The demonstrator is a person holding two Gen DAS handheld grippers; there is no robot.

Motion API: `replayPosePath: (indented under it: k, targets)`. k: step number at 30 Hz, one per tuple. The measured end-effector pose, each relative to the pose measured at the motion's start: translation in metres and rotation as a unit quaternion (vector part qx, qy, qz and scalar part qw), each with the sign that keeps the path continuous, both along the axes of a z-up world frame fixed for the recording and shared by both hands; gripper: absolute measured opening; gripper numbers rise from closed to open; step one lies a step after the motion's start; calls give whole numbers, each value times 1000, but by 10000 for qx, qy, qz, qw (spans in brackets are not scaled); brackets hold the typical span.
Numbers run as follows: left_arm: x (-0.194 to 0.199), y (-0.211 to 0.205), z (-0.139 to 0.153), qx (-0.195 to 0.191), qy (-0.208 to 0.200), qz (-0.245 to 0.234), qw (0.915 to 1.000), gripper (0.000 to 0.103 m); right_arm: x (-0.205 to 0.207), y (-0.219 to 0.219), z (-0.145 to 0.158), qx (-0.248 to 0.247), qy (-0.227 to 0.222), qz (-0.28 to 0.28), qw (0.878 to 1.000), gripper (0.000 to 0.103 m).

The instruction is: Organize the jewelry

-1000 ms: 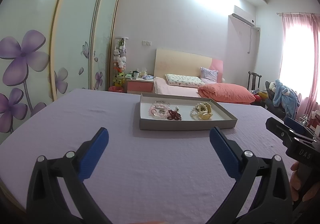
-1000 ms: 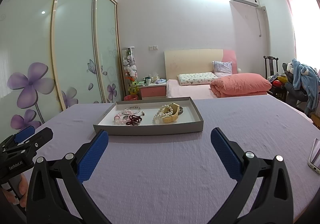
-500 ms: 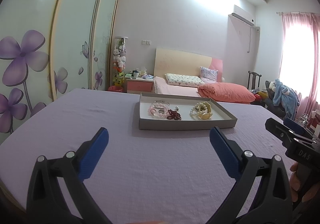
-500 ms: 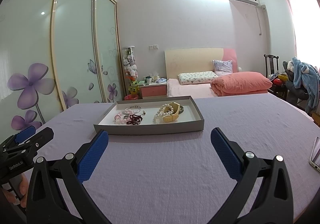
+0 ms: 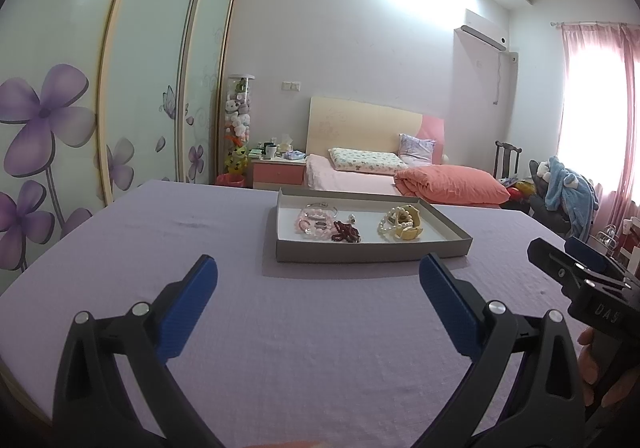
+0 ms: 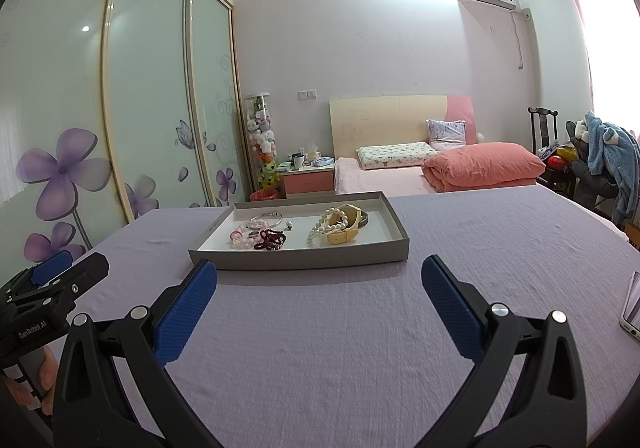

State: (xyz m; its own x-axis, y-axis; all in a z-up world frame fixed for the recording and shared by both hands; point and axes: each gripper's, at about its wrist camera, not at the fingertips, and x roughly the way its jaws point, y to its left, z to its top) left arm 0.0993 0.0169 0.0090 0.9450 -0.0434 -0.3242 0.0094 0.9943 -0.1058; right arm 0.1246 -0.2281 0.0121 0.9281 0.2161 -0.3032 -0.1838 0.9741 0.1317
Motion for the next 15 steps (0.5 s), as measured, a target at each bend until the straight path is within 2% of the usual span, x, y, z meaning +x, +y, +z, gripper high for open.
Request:
replayPosePath:
  k: [15]
  targets:
    - [1,2,4,13,18,25,10000,99,1,2,-1,32,29,14,10000,101]
